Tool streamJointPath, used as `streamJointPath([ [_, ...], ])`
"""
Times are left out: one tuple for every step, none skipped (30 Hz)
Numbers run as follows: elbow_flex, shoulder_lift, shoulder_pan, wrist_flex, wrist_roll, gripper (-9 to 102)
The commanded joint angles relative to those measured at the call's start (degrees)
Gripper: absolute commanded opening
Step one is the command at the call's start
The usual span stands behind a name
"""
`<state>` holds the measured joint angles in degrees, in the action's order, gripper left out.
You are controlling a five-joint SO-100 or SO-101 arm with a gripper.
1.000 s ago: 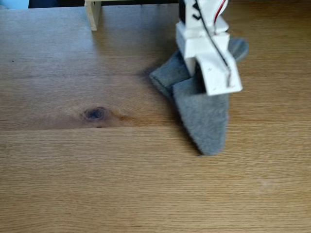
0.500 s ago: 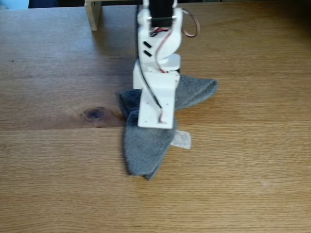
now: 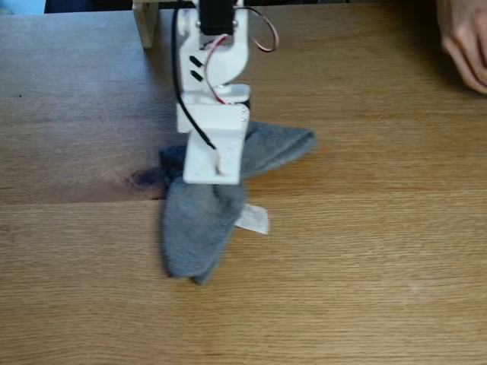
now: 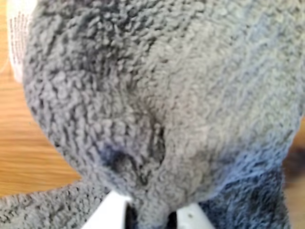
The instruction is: Clean the area in front of the robot
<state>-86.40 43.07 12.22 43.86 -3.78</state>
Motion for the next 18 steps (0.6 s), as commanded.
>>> streamJointPath([
  [-10.90,4.31,12.92,-1.49,3.08,0],
  [-12.74,5.54,14.15,-1.58,3.87,0],
  [-14.33,6.77,15.29,-1.05,4.75,0],
  [-16.00,8.09,16.08,-0.44,5.62,0],
  [-17.49,9.58,16.79,0.53,6.33,0],
  [-19.25,11.16,17.14,1.76,7.03,0],
  [-20.65,12.57,17.14,3.52,7.38,0],
  [-21.97,14.06,16.96,4.83,7.38,0],
  [-23.47,15.56,16.35,5.45,7.12,0],
  [-25.14,17.23,15.29,5.62,6.86,0],
  [-26.89,18.81,13.89,5.10,6.50,0],
  [-28.74,20.48,12.13,4.22,6.33,0],
  [-30.67,22.15,10.02,3.16,6.06,0],
  [-32.70,23.82,7.47,2.11,5.62,0],
  [-34.72,25.58,4.92,0.97,5.19,0],
  [-36.56,27.42,2.20,-0.09,4.57,0],
  [-38.41,29.44,-0.70,-0.88,3.78,0],
  [-40.25,31.64,-3.60,-1.41,2.99,0],
])
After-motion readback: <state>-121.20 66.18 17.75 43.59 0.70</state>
